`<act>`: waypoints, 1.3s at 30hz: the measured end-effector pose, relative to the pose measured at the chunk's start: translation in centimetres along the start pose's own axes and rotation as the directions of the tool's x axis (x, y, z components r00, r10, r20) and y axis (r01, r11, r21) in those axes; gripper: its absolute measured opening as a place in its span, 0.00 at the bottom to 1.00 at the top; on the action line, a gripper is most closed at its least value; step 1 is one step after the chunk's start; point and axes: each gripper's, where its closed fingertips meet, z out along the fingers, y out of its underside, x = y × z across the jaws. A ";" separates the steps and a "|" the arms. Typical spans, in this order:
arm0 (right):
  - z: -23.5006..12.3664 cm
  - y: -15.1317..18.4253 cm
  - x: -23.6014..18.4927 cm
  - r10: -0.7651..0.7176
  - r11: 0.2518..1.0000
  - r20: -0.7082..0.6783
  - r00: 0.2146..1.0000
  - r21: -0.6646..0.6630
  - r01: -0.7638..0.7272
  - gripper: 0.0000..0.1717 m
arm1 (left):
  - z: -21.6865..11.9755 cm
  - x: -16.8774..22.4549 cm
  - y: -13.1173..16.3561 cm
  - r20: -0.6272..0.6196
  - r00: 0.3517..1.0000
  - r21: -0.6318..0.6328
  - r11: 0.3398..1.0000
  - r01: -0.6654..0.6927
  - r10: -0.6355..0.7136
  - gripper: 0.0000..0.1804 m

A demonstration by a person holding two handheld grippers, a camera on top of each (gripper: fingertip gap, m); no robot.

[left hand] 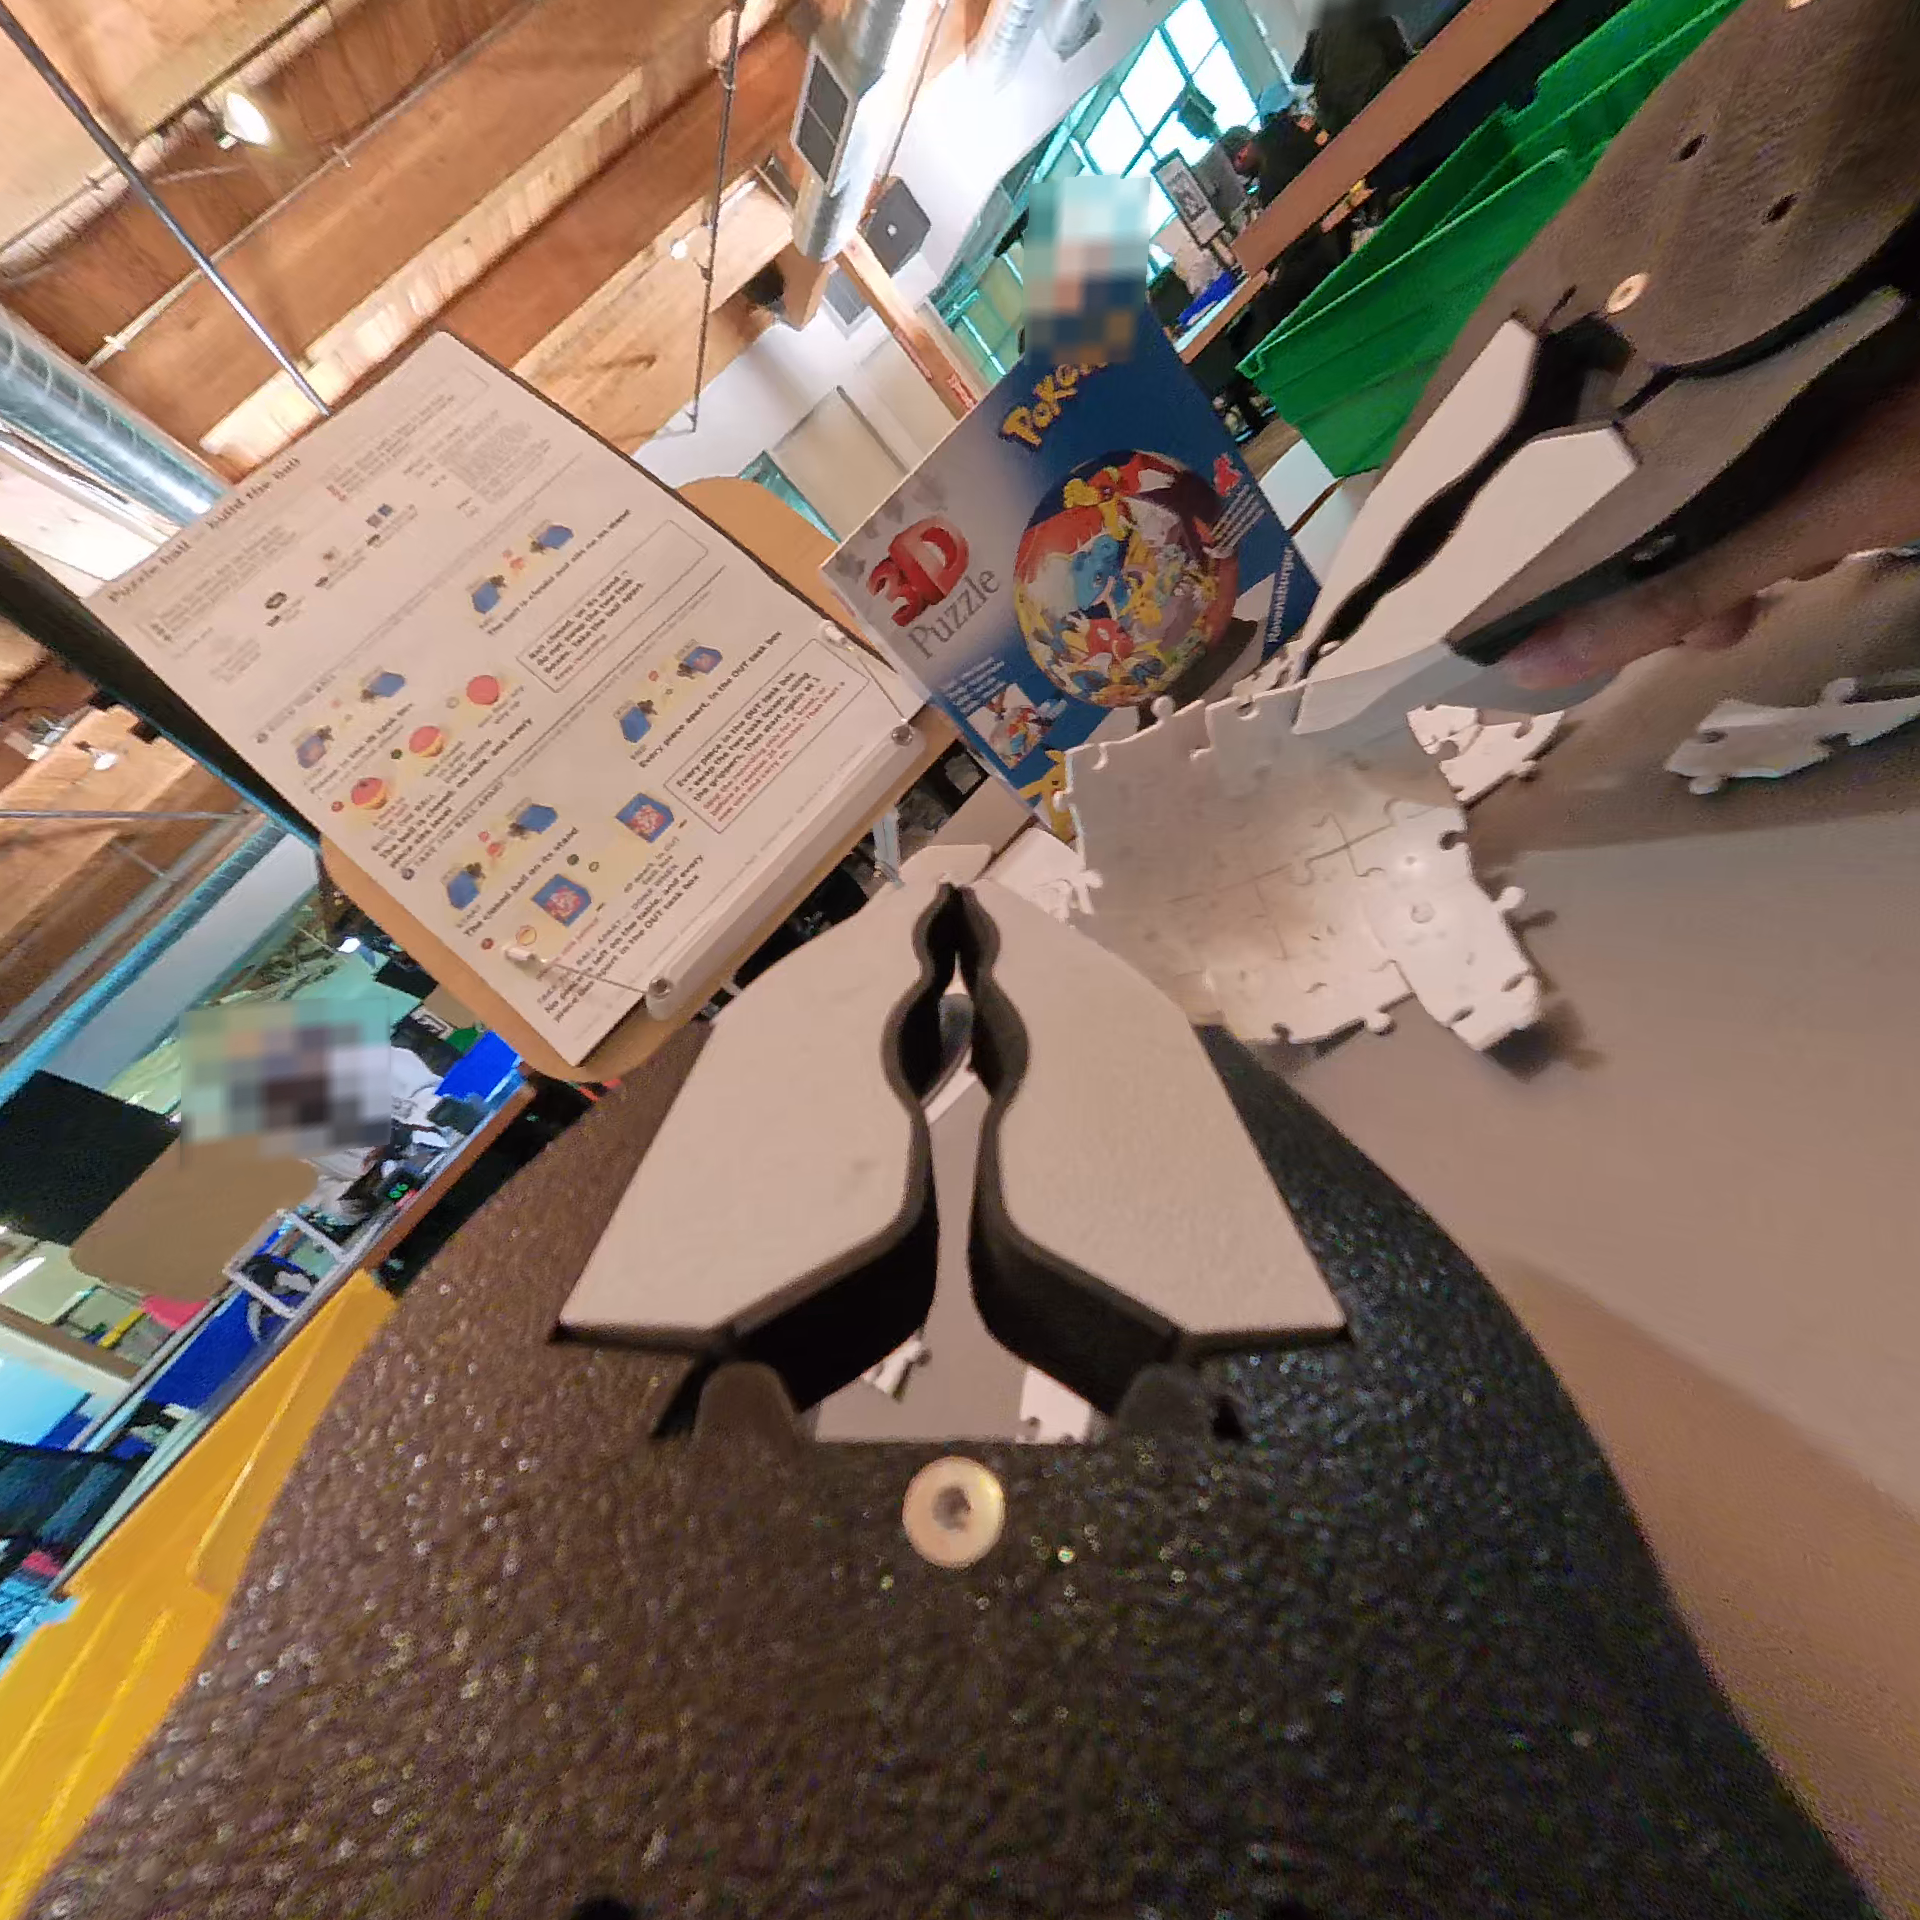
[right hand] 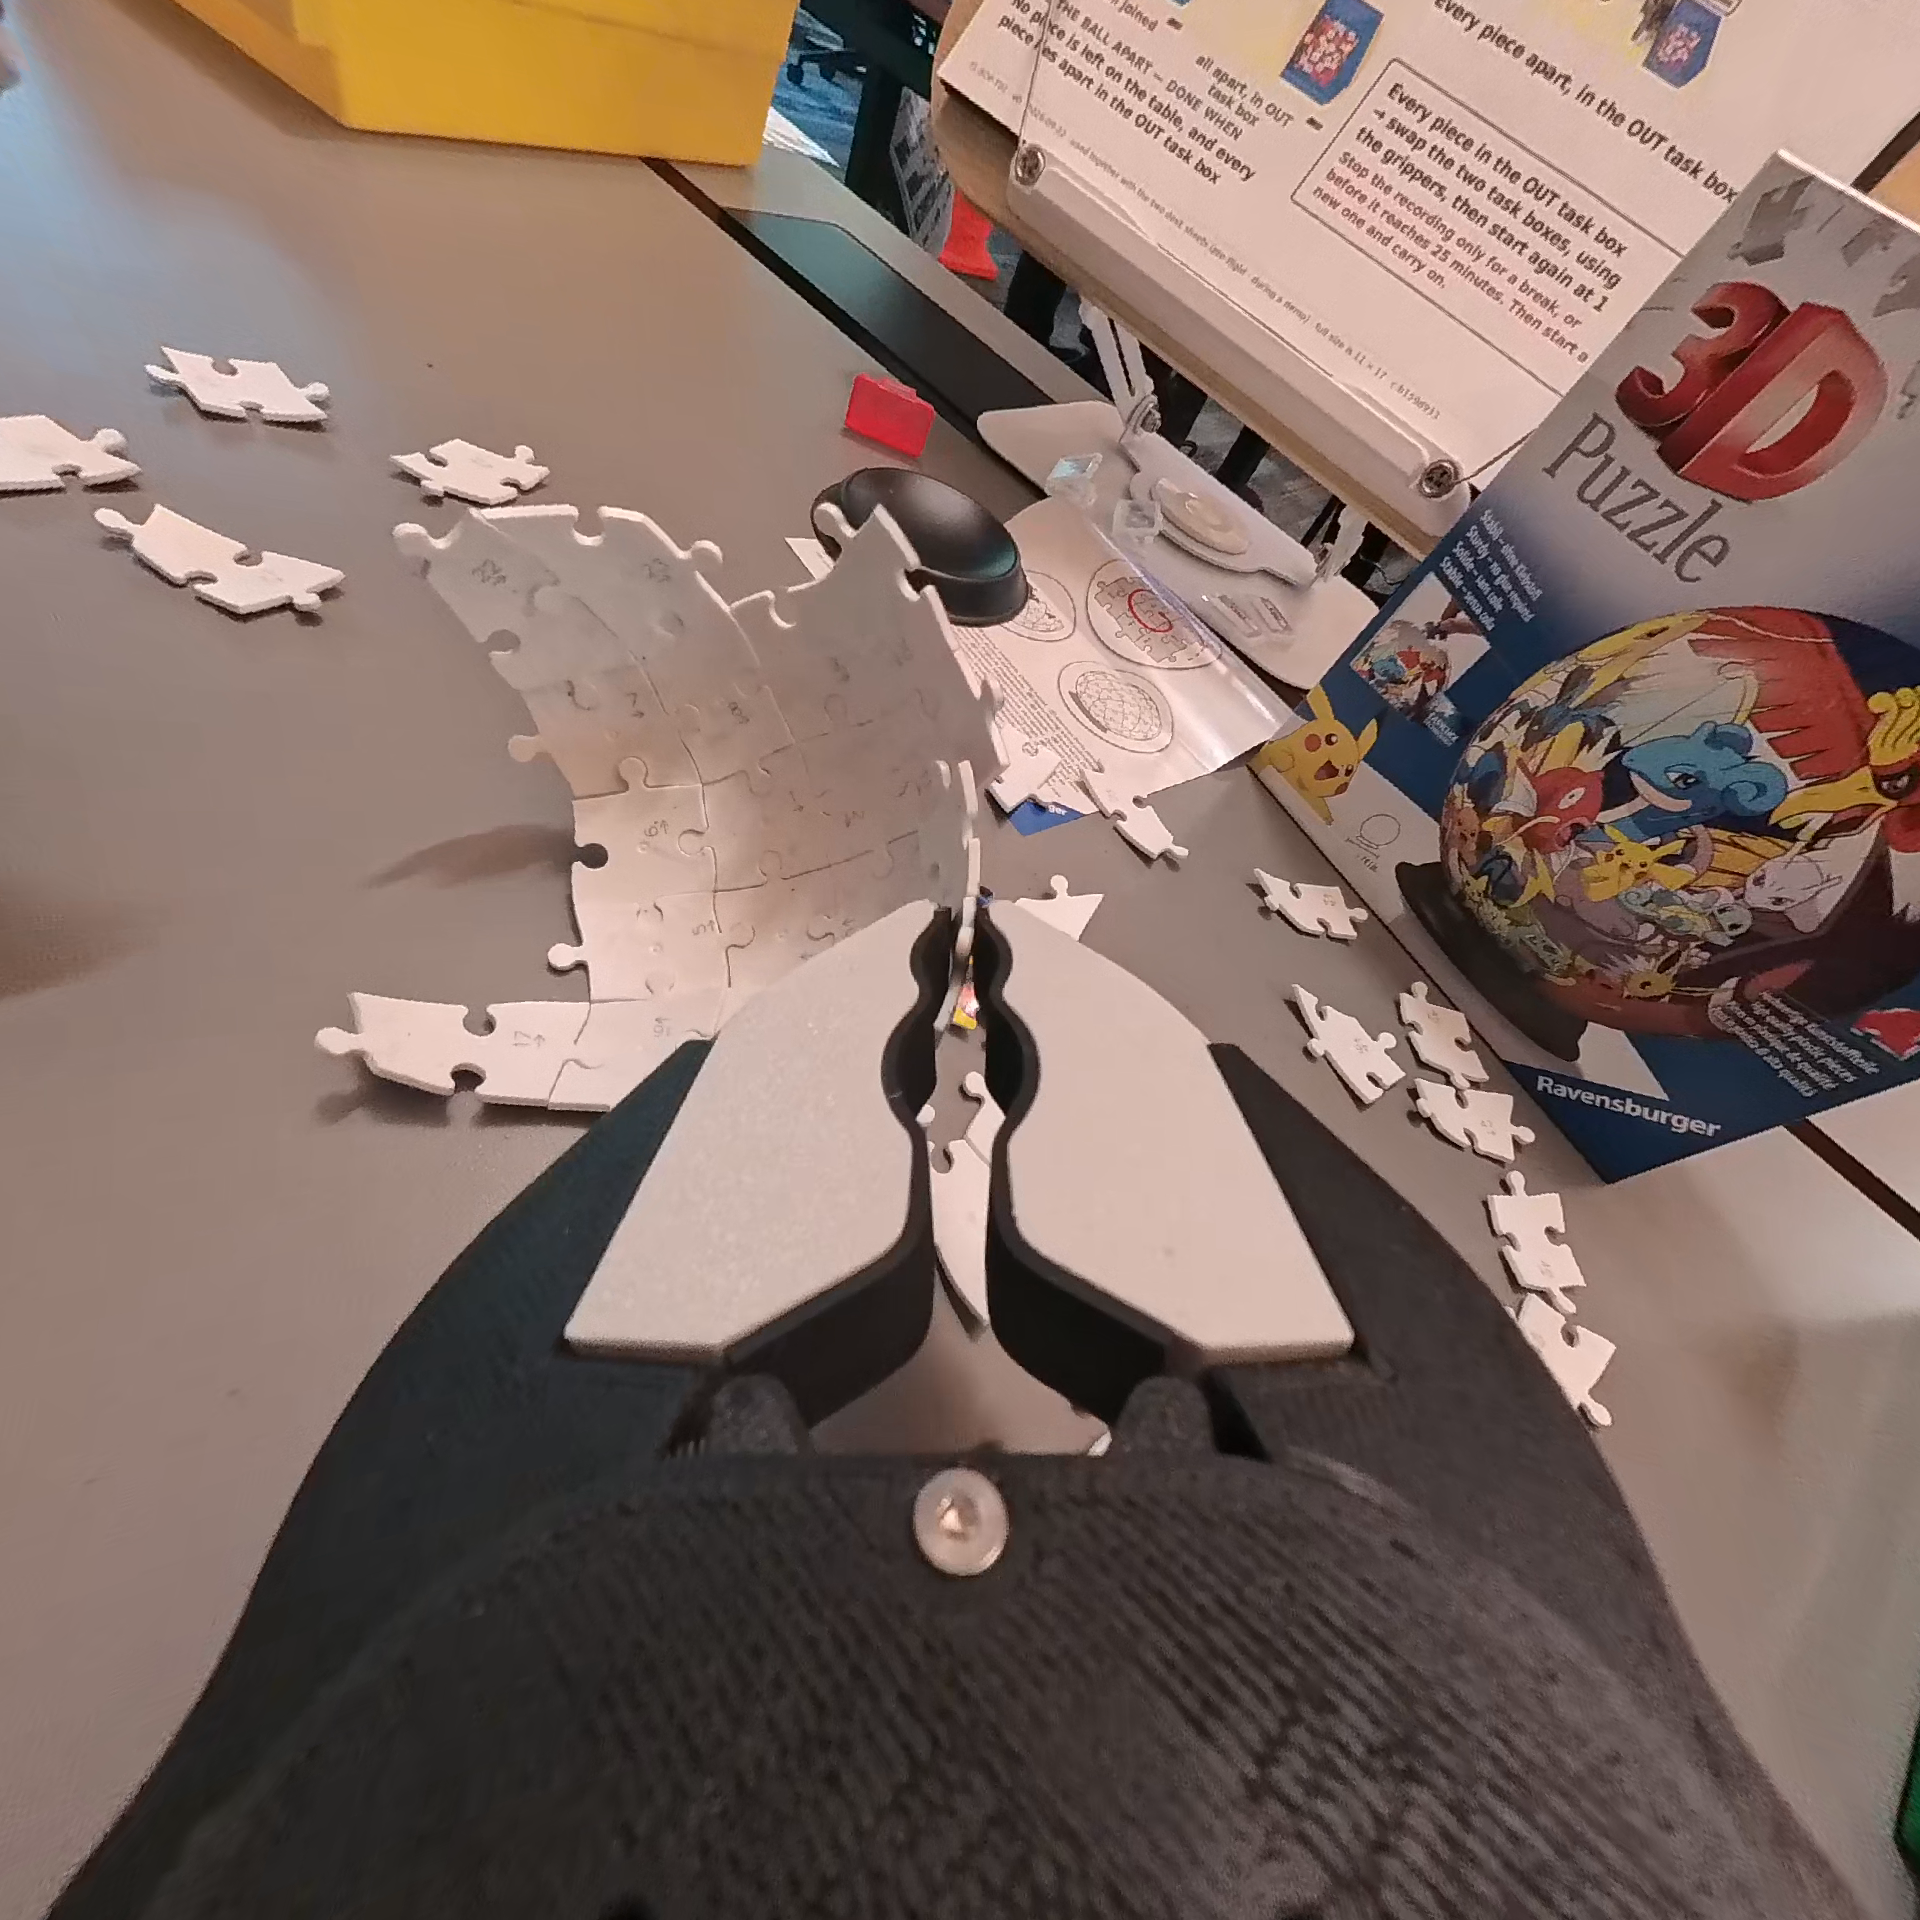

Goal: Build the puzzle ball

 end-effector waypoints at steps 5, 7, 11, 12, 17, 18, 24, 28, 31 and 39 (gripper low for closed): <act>0.0 0.1 0.0 -0.002 1.000 -0.002 1.000 -0.003 0.002 0.02 | 0.8 -0.7 0.3 0.008 0.999 0.021 0.999 -0.039 0.038 0.00; 0.0 0.1 0.0 0.001 1.000 -0.001 1.000 -0.004 -0.001 0.02 | 1.1 -1.4 0.8 0.026 0.999 0.003 1.000 -0.028 0.028 0.00; 0.0 0.3 0.1 -0.005 1.000 0.002 1.000 -0.008 0.005 0.02 | 1.4 -4.6 3.5 0.183 0.983 -0.121 0.993 0.020 0.002 0.00; 0.0 0.3 0.1 -0.009 1.000 0.007 1.000 -0.007 0.009 0.02 | 1.3 -5.1 4.1 0.196 0.981 -0.146 0.989 0.024 0.005 0.00; -0.1 0.3 0.3 -0.016 1.000 0.019 1.000 -0.009 0.016 0.02 | 0.6 -6.5 5.8 0.243 0.968 -0.170 0.981 0.099 -0.055 0.00; -0.2 0.3 0.4 -0.022 1.000 0.019 1.000 -0.009 0.022 0.02 | 0.4 -6.8 6.1 0.248 0.966 -0.174 0.978 0.119 -0.073 0.00; -0.7 0.4 0.6 -0.062 0.998 0.048 0.997 0.000 0.062 0.02 | -0.1 -6.9 7.3 0.186 0.971 -0.212 0.959 0.186 -0.147 0.00; -1.0 0.1 0.3 -0.123 0.992 0.075 0.990 0.032 0.121 0.02 | -0.3 -6.7 8.8 0.119 0.950 -0.302 0.901 0.311 -0.288 0.00; -1.3 -0.4 -0.1 -0.150 0.987 0.099 0.984 0.078 0.143 0.02 | -0.7 -6.0 9.8 0.050 0.902 -0.414 0.813 0.410 -0.429 0.00; -1.3 -1.1 -1.7 -0.195 0.977 0.146 0.970 0.120 0.178 0.02 | -3.4 -4.6 11.5 -0.071 0.862 -0.634 0.690 0.349 -0.502 0.08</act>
